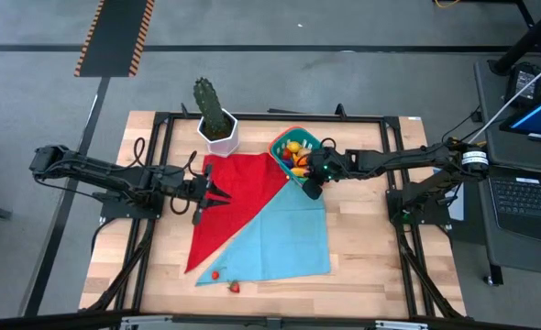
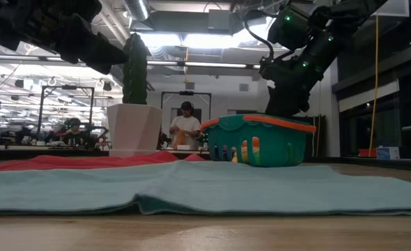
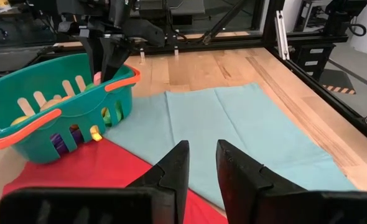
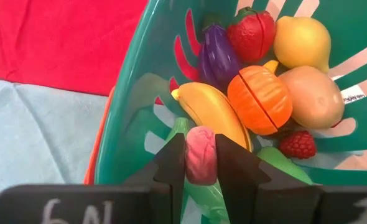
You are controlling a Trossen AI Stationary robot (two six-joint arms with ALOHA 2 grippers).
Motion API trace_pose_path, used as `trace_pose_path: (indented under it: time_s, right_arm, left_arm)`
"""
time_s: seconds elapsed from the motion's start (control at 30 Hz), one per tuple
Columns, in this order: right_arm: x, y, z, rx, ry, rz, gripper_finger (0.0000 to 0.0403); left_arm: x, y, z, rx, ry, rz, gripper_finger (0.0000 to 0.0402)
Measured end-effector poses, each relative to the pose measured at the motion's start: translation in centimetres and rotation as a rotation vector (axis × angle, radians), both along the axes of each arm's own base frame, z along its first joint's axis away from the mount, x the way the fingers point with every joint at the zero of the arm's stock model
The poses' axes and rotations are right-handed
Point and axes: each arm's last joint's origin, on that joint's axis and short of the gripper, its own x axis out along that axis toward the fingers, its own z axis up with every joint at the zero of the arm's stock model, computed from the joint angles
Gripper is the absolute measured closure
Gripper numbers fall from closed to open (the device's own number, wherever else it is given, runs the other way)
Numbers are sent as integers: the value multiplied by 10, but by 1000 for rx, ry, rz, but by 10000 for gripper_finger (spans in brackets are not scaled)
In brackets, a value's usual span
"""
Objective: Build produce basket
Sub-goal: Put the pink peach into the blue basket, then put the red strawberry into the blue basket
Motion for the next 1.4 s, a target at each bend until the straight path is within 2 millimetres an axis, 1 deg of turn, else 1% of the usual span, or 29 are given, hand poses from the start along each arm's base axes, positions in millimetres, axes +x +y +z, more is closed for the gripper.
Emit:
trace_pose_path:
  time_s: [0.57,0.67,0.87,1.0,1.13,1.4]
  right_arm:
    - [0,1,0,12,-1,14,314]
    - [0,1,0,11,-1,15,291]
    - [0,1,0,11,-1,15,217]
    - [0,1,0,11,-1,15,187]
    - [0,1,0,12,-2,13,175]
    - [0,1,0,13,-3,11,176]
  left_arm:
    - [0,0,0,-1,-1,0,304]
    - [0,0,0,-1,-1,1,301]
    - [0,0,0,-1,-1,0,295]
    - [0,0,0,-1,-1,1,291]
    - [0,0,0,1,-1,0,288]
    - [0,0,0,2,-2,-1,290]
